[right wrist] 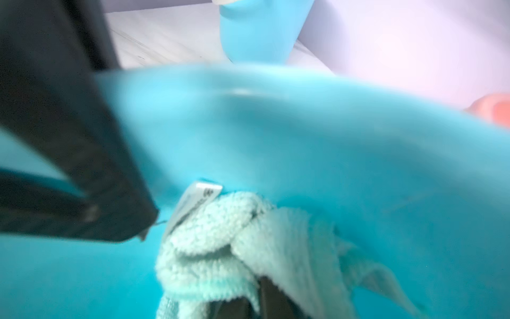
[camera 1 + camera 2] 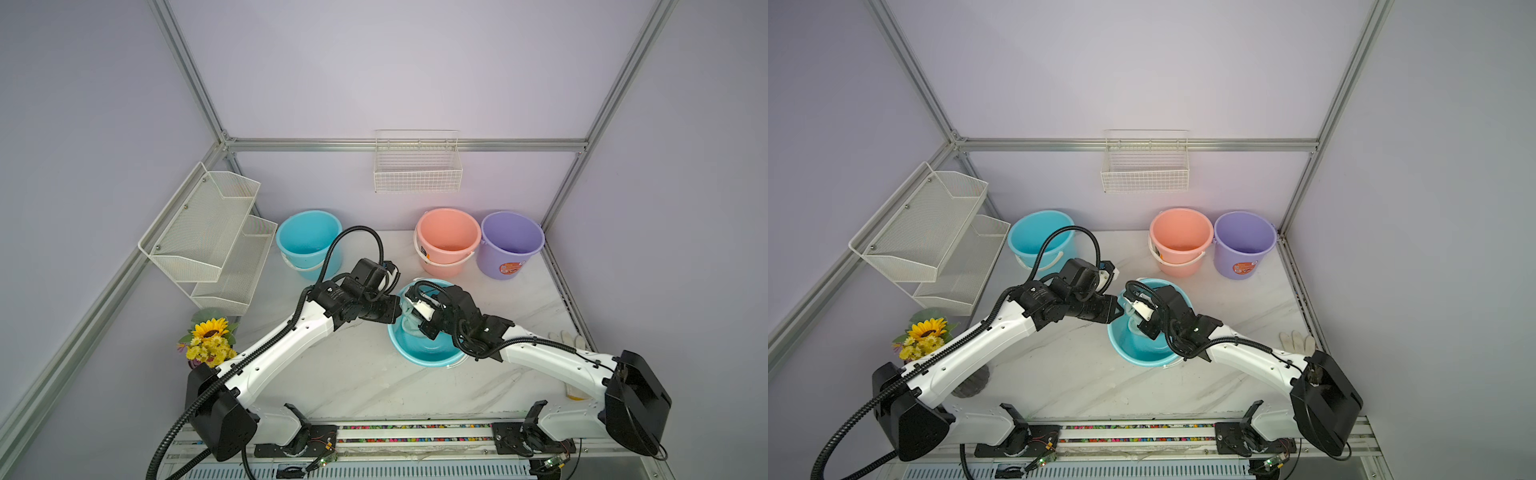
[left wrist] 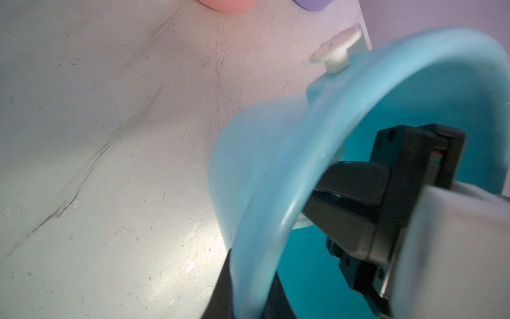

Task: Wipe the inside of the bucket with a cloth
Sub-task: Wipe the dirt from the inside of the bucket.

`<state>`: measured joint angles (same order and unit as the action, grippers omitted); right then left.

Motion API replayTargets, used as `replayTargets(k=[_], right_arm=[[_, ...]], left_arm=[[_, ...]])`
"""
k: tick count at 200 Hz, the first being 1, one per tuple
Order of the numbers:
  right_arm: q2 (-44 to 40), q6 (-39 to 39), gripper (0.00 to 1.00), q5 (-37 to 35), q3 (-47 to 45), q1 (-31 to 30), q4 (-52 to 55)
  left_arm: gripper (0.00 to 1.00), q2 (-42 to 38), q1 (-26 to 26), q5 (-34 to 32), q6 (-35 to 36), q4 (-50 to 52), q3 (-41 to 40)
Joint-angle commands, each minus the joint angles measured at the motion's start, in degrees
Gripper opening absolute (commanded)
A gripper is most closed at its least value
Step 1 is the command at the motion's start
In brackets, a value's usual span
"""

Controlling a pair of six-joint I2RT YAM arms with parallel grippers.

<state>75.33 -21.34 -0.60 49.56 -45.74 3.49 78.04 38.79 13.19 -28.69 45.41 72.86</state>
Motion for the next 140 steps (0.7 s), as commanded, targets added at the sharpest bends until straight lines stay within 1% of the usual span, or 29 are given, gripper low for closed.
replayTargets(k=[1, 23, 51, 71, 83, 95, 140], right_arm=[[-3.08, -14.87, 0.0, -0.73, 1.88, 0.21, 0.37], [-3.94, -26.04, 0.0, -1.01, 3.74, 0.21, 0.76], [-3.27, -39.94, 0.0, 2.81, 7.01, 0.21, 2.64], [-2.61, -47.12, 0.0, 3.63, 8.64, 0.21, 2.61], [-1.77, -49.04, 0.0, 0.99, 9.78, 0.16, 2.5], [-1.14, -49.06, 0.0, -1.9, 11.6, 0.21, 4.57], [-2.48, -49.11, 0.0, -18.09, 14.39, 0.03, 15.68]], left_arm=[[0.0, -2.26, 0.78, 4.34, 1.62, -2.96, 1.51], [0.0, -2.33, 0.77, 5.05, 1.62, -3.0, 1.49], [0.0, -2.34, 0.8, 5.61, 1.53, -2.98, 1.5], [0.0, -2.39, 0.86, 5.86, 1.4, -2.96, 1.41], [0.0, -2.48, 0.85, 5.86, 1.29, -2.96, 1.34], [0.0, -2.55, 0.92, 5.8, 1.27, -2.98, 1.26], [0.0, -2.82, 1.02, 5.31, 1.25, -2.96, 1.14]])
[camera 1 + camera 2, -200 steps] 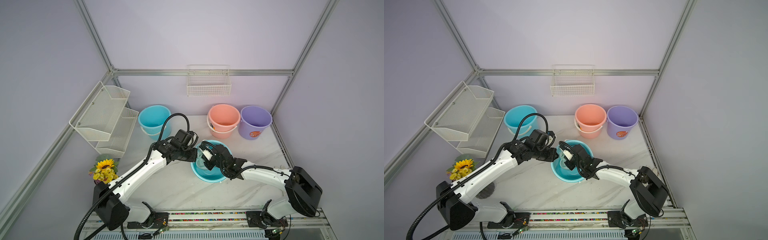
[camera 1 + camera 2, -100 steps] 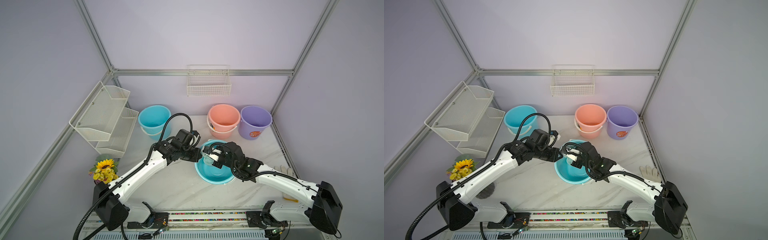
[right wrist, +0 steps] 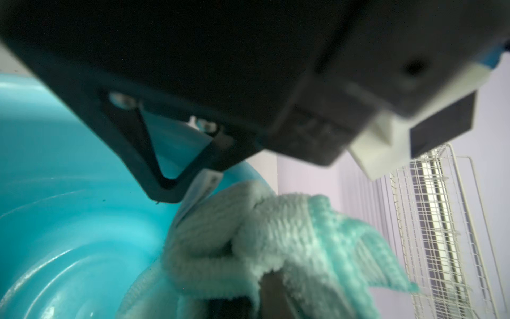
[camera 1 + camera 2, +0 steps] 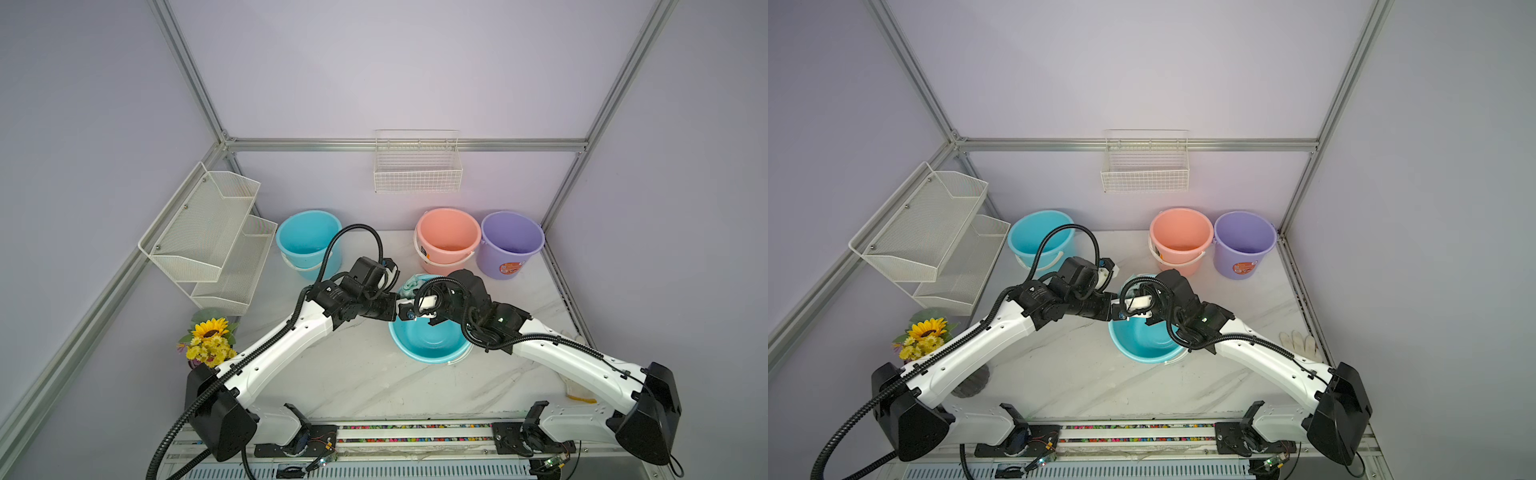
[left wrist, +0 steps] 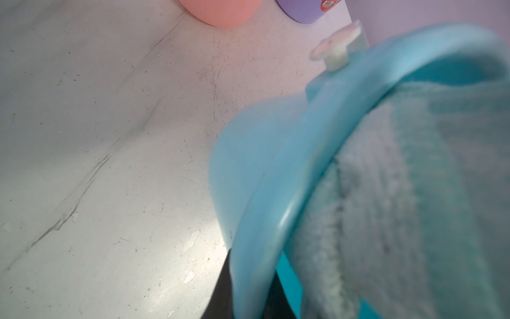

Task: Wipe the inside of the bucket with a cloth
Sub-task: Wipe the dirt from the inside of the bucket.

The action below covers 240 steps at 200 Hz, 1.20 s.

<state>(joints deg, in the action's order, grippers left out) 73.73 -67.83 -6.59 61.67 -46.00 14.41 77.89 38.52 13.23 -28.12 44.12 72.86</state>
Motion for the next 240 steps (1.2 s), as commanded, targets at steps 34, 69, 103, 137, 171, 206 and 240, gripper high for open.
replayTargets(k=[34, 69, 103, 137, 171, 206, 240], right_arm=[[-1.9, -1.62, 0.0, -22.8, 4.71, -0.72, 17.61], [-1.58, 4.68, 0.0, -26.02, 9.96, -3.94, 34.24], [1.55, 13.07, 0.0, -22.04, 17.0, -6.5, 52.19], [4.48, 19.52, 0.0, -11.6, 21.09, -7.7, 63.01], [6.07, 22.83, 0.0, 3.56, 21.12, -7.97, 64.11], [5.1, 26.92, 0.0, 20.26, 15.14, -7.92, 53.19], [1.61, 35.48, 0.0, 32.72, 7.41, -7.94, 32.22]], left_arm=[[0.0, -2.06, 1.34, 4.73, 0.83, -1.69, 1.32], [0.0, -1.23, 1.25, 3.17, 1.13, -1.53, 1.14], [0.0, -0.92, 1.27, 1.15, 1.31, -1.22, 0.62], [0.0, -0.76, 1.39, 0.94, 1.31, -1.05, 0.61], [0.0, -1.3, 1.46, 0.44, 1.22, -1.05, 0.69], [0.0, -1.78, 1.47, 0.31, 1.14, -1.07, 0.59], [0.0, -1.89, 1.47, 0.38, 0.74, -1.06, 0.84]])
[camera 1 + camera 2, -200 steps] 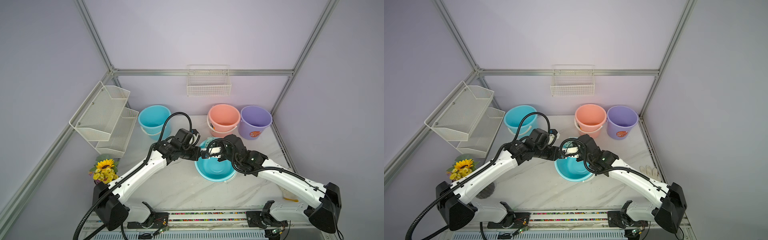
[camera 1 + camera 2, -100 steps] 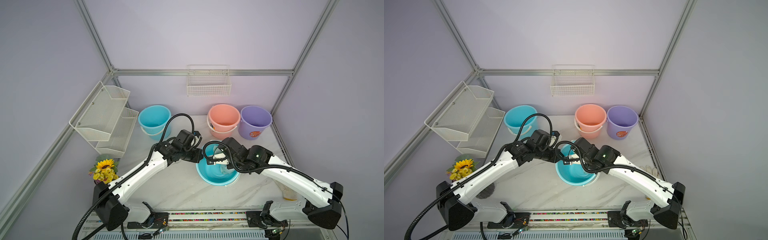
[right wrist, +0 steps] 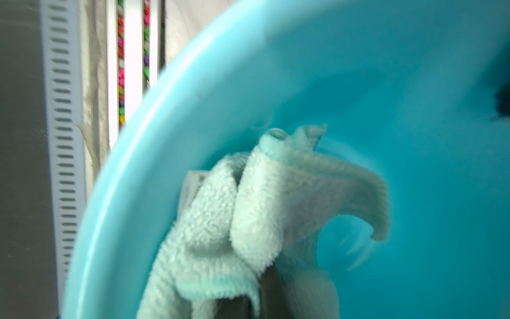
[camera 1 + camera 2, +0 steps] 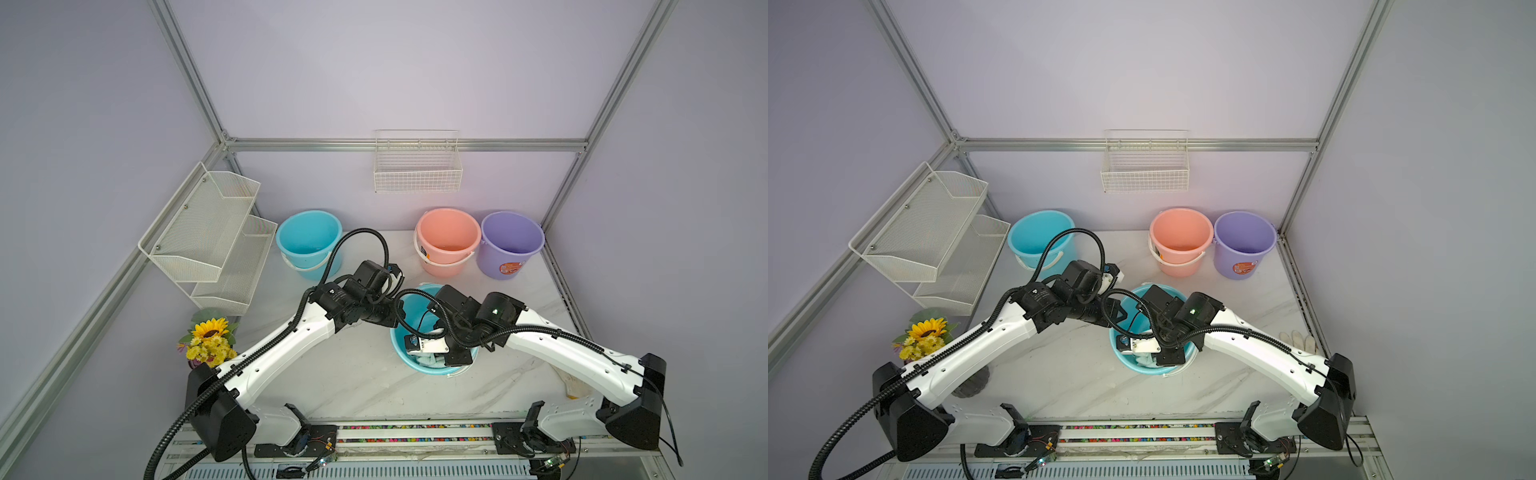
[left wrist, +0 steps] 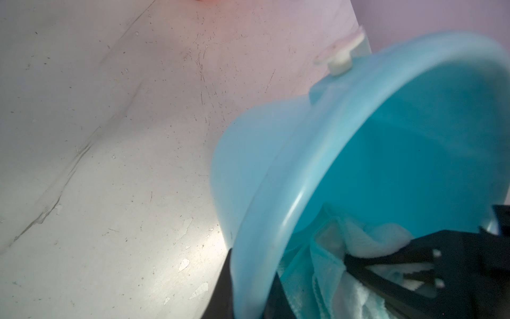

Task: Wipe the inside of the bucket with a cloth
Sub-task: Wipe the dirt from the inside of the bucket.

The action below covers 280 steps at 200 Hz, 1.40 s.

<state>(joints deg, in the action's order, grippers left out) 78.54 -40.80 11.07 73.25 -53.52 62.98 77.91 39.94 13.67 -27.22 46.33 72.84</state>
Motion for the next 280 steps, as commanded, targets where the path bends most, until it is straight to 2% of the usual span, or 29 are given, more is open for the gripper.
replayTargets(k=[1, 22, 38, 58, 84, 142, 169, 195, 212, 244, 280], right_arm=[[-3.34, 8.84, 0.0, 15.14, -4.31, -0.44, -17.16], [-4.67, 15.1, 0.0, 15.0, -9.36, -0.44, -32.47], [-4.93, 15.97, 0.0, 11.73, -11.17, -0.4, -39.91], [-4.71, 13.26, 0.0, 4.31, -11.26, -0.37, -43.2], [-4.19, 4.44, 0.0, -5.33, -9.66, 0.48, -44.78], [-3.87, -5.25, 0.0, -11.75, -5.53, 7.45, -44.08], [-4.2, -7.23, 0.0, -15.3, -5.16, 8.13, -43.93], [-3.64, -8.74, 0.0, -21.84, -4.4, 8.13, -41.66], [-3.57, -11.56, 0.0, -26.83, -3.5, 8.07, -38.15], [-4.09, -16.25, 0.0, -31.9, -1.45, 7.97, -29.45], [-5.45, -20.34, 0.0, -33.93, 0.07, 7.64, -18.38]], left_arm=[[0.0, -1.86, 0.05, -0.05, -0.19, -3.27, 0.84], [0.0, -1.73, 0.05, 0.26, -0.2, -3.29, 1.14], [0.0, -1.64, 0.13, 0.76, -0.2, -3.21, 1.33], [0.0, -1.71, 0.32, 1.21, -0.2, -3.26, 1.43], [0.0, -1.45, 0.39, 1.86, -0.02, -3.22, 1.66], [0.0, -1.56, 0.79, 2.24, 0.33, -3.01, 1.7], [0.0, -1.54, 0.83, 2.17, 0.33, -3.0, 1.78], [0.0, -1.46, 0.83, 2.07, 0.42, -3.07, 1.96], [0.0, -1.57, 0.81, 1.97, 0.45, -3.02, 1.87], [0.0, -1.4, 0.8, 1.71, 0.59, -3.03, 1.65], [0.0, -1.62, 0.83, 0.19, 0.68, -3.0, 1.95]])
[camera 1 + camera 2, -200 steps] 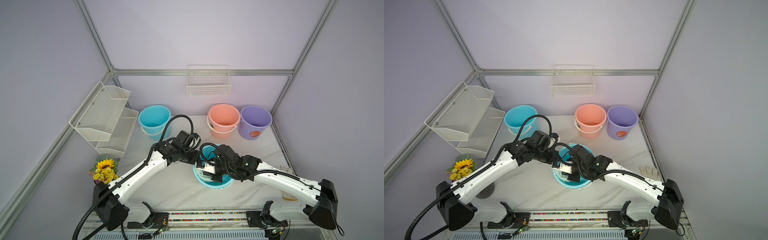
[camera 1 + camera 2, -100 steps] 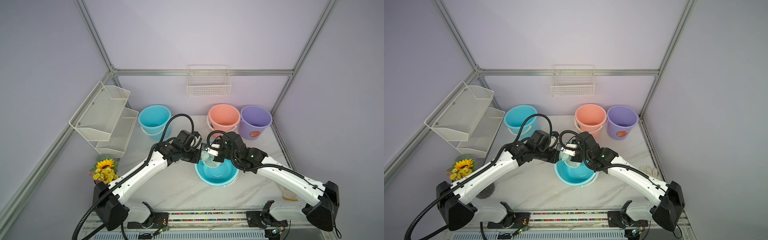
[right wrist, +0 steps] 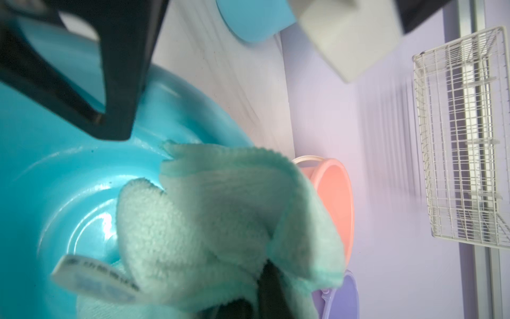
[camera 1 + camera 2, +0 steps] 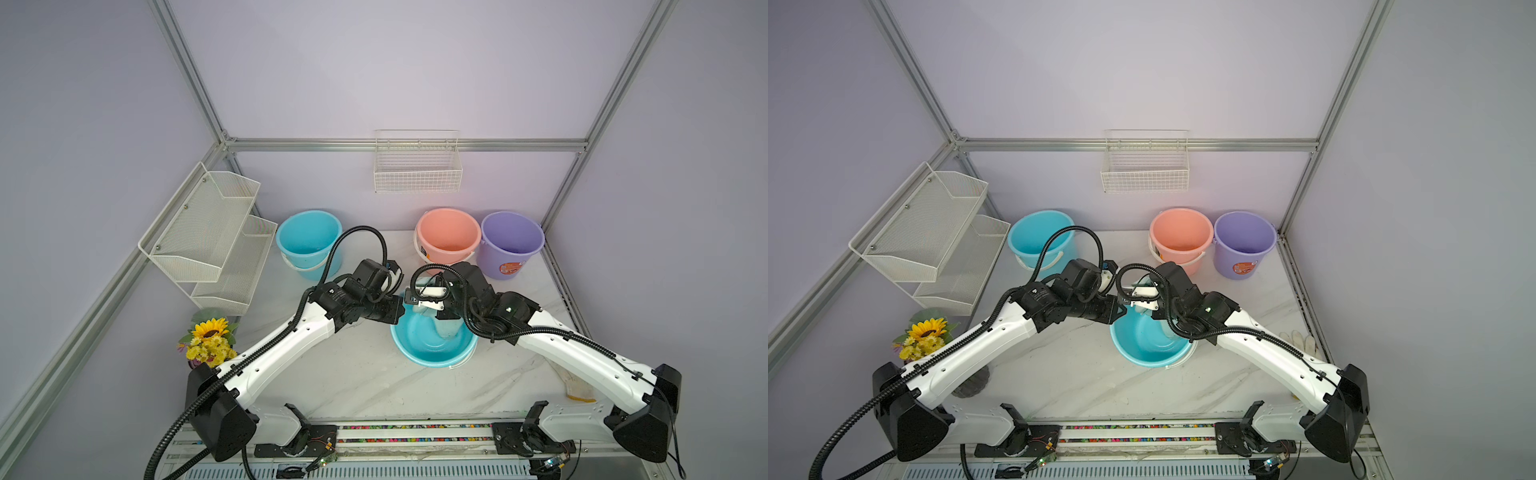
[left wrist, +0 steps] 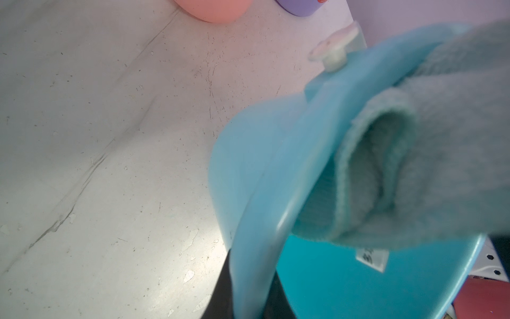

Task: Wipe the inside of the bucket with a cloth
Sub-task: Wipe the dirt from the inside of the bucket.

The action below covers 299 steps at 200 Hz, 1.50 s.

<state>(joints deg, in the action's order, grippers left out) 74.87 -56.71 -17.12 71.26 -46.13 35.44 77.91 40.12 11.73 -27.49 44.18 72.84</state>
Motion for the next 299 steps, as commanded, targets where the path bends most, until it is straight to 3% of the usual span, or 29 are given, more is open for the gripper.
replayTargets(k=[1, 69, 174, 203, 242, 299], right_arm=[[-1.81, -4.49, 0.0, -5.73, 2.18, 0.25, 9.31], [-2.73, -1.71, 0.0, -2.22, 5.48, -0.31, 23.82], [0.51, 10.59, 0.0, 15.88, 10.62, -4.51, 35.9], [1.81, 12.8, 0.0, 22.64, 11.68, -5.75, 34.59], [2.21, 13.53, 0.0, 31.45, 8.67, -6.34, 24.5], [3.31, 14.67, 0.0, 36.25, 5.78, -7.33, 11.12]], left_arm=[[0.0, -1.57, 0.66, 2.06, 0.99, -0.85, 1.96], [0.0, -2.13, 0.65, -0.83, 0.85, -0.55, 2.84], [0.0, -4.76, 0.62, -8.03, 3.05, -0.92, 4.41], [0.0, -4.55, 0.62, -6.8, 2.9, -2.02, 3.81], [0.0, -2.35, 0.71, -1.27, 2.59, -1.92, 2.65], [0.0, 0.13, 0.71, 0.77, 1.38, -1.33, 3.13]])
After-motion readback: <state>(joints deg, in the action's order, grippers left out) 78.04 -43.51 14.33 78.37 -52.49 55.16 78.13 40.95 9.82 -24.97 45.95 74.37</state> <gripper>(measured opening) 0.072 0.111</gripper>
